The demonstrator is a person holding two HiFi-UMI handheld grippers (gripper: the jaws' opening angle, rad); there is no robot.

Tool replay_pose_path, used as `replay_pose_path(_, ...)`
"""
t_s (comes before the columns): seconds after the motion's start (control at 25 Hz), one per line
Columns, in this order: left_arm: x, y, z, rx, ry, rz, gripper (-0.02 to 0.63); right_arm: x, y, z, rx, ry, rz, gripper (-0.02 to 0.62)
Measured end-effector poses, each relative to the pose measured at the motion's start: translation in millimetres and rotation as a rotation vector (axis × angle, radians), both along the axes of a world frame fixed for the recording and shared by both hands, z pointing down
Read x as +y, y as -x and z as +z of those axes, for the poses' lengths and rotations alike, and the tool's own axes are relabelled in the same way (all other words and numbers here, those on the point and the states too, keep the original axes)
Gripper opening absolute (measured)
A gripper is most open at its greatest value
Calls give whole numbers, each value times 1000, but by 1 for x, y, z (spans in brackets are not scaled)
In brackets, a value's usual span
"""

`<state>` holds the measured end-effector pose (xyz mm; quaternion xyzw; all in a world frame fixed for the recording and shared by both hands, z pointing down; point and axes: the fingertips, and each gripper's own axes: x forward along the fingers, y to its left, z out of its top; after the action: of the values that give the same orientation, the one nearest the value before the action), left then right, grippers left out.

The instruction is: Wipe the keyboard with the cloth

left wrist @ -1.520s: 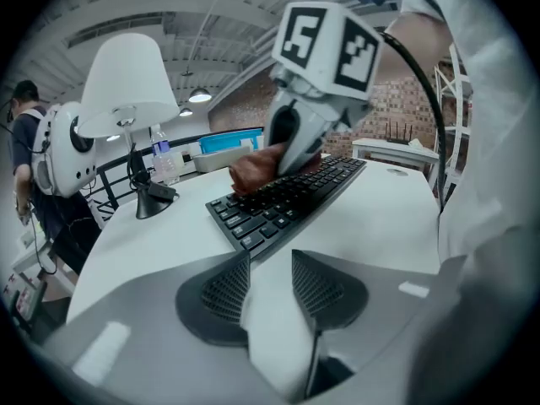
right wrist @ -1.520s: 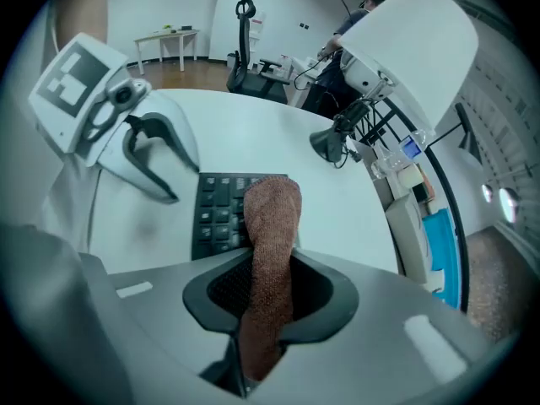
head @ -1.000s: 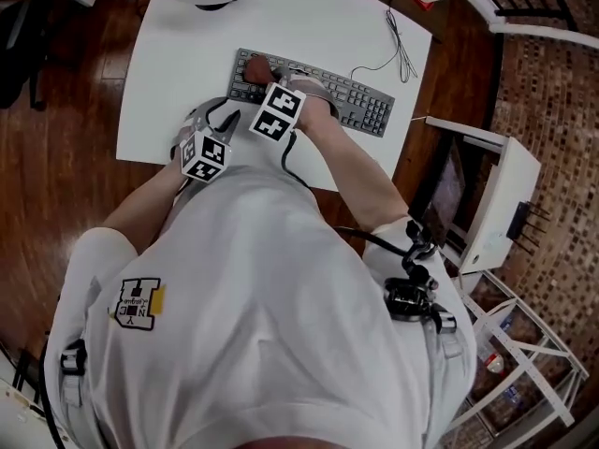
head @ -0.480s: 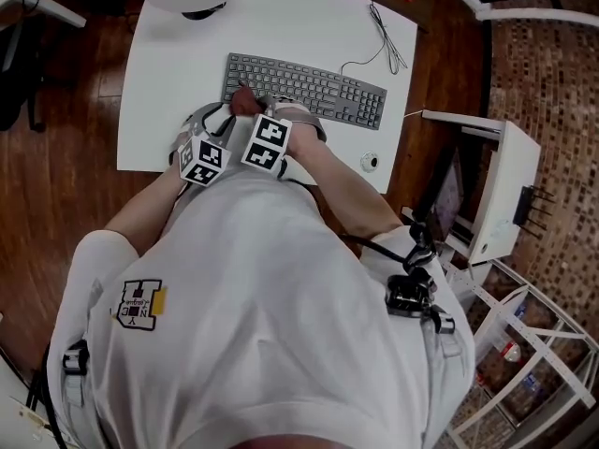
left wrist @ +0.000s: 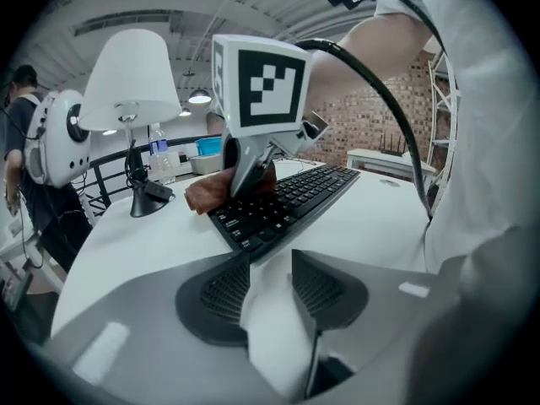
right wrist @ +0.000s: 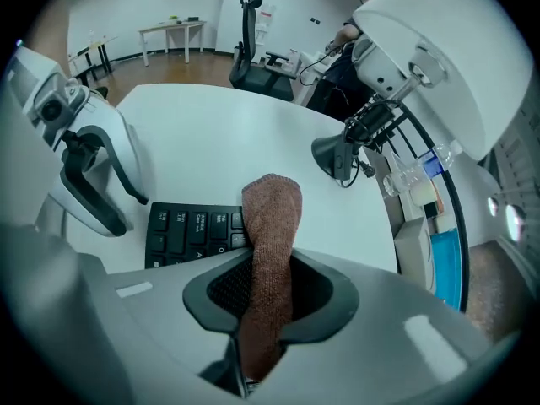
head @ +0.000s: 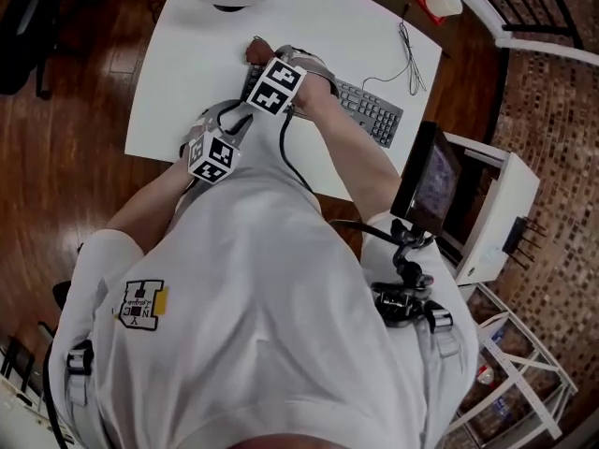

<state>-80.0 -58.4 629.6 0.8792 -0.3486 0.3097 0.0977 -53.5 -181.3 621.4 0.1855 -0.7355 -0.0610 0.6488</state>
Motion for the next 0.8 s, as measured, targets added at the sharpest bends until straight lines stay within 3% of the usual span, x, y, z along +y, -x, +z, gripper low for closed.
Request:
replay_pose_path(0.24, -2, 14, -5, 84, 38, -52, 155, 39, 8, 0, 2, 17, -36, 84)
replay_pose_path(0.52, 8, 40, -4, 79, 59, -100, 155, 104, 15, 5, -11, 40, -68, 84)
replay_pose_path(0.8, 23, 44, -10, 72, 52, -86, 155, 127, 15, 9, -15, 49, -47, 84)
